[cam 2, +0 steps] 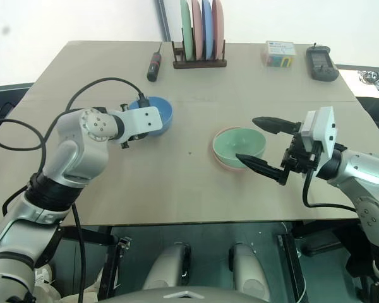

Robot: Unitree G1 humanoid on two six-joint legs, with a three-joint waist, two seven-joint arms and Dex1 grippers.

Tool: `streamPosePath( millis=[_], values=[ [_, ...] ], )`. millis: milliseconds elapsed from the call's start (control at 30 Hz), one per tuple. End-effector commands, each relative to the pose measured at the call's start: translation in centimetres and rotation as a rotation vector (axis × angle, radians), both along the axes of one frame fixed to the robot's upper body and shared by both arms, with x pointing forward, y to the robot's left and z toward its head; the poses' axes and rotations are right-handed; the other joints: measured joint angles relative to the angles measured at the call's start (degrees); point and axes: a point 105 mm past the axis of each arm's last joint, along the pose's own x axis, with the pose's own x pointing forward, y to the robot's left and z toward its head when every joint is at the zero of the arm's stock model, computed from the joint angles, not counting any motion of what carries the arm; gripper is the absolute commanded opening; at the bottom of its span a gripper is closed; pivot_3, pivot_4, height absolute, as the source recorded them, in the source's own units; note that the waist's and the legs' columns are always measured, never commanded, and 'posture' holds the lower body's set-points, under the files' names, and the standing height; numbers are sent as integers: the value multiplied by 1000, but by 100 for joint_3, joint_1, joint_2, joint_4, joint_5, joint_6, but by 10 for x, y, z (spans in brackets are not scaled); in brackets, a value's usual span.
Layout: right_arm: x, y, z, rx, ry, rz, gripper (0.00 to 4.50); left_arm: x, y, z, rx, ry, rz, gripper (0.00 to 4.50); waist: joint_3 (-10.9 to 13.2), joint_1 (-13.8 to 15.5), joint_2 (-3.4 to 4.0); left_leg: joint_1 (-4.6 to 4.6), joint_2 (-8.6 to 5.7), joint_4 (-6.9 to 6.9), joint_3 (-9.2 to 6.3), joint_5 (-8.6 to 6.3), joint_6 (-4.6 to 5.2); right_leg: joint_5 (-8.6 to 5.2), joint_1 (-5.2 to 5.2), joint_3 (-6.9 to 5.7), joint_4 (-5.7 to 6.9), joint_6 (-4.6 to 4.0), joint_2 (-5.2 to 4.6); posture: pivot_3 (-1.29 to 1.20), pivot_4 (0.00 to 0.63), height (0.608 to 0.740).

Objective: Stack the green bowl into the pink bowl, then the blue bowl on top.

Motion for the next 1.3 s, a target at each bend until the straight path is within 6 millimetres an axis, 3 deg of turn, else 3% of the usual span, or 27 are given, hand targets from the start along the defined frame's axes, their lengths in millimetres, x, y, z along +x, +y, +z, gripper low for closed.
streamPosePath(
  millis=[33, 133, 400, 567, 667, 733, 967, 1133, 1167, 1300],
  values=[
    [-5, 0, 9, 5, -47, -17, 4500, 8, -4, 11, 13, -62, -31, 1228, 0, 0, 0, 0, 0, 0, 0, 0, 0, 0, 0, 0, 0, 0, 0, 0, 150, 740],
    [-7, -1, 8, 4, -43, -24, 4500, 10, -7, 11, 25, -73, -55, 25, 0, -3, 0, 0, 0, 0, 0, 0, 0, 0, 0, 0, 0, 0, 0, 0, 150, 740],
    [-7, -5, 7, 2, -38, -55, 4500, 11, -13, 14, 10, -73, -98, 25, 0, 0, 0, -1, 0, 0, 0, 0, 0, 1, 0, 0, 0, 0, 0, 0, 150, 740],
    [-11, -14, 5, -5, -51, -110, 4500, -13, -67, 37, -207, -31, -387, 25, 0, 26, 0, -5, -1, 0, -1, 0, 0, 1, 0, -1, -2, 0, -2, 0, 150, 740],
    [-26, -29, 2, -24, -66, -196, 4500, -34, -102, 48, -261, 7, -663, 25, 0, 84, 0, -11, -3, 1, -5, 0, 0, 1, 0, -6, -7, 0, -5, 0, 150, 740],
    [-37, -39, -2, -47, -71, -256, 4500, -39, -115, 52, -243, 26, -787, 25, -1, 104, 2, -11, -5, 1, -4, 0, 0, 1, 0, -6, -9, 0, -6, 0, 150, 740],
    [-82, -70, -10, -123, -48, -475, 4500, -53, -139, 63, -225, 136, -1080, 25, -10, 27, 13, 6, -4, 6, 1, 0, 0, -11, 8, 3, 0, 20, -1, 0, 150, 740],
    [-94, -71, -9, -127, -56, -541, 4500, -56, -147, 58, -179, 189, -1204, 25, -11, -34, 16, 6, -2, 12, 7, 0, 0, -25, 8, 8, 0, 2, -1, 0, 150, 740],
    [-93, -69, -9, -122, -59, -542, 4500, -58, -150, 59, -191, 201, -1231, 646, -12, -38, 17, 8, -2, 12, 8, 0, 0, -25, 8, 10, 0, 2, -1, 0, 150, 740],
    [-88, -61, -9, -110, -61, -519, 4500, -53, -151, 64, -221, 181, -1213, 2179, -15, -16, 21, 6, -2, 14, 9, 0, 0, -26, 8, 11, 1, 1, -1, 0, 150, 740]
  ],
)
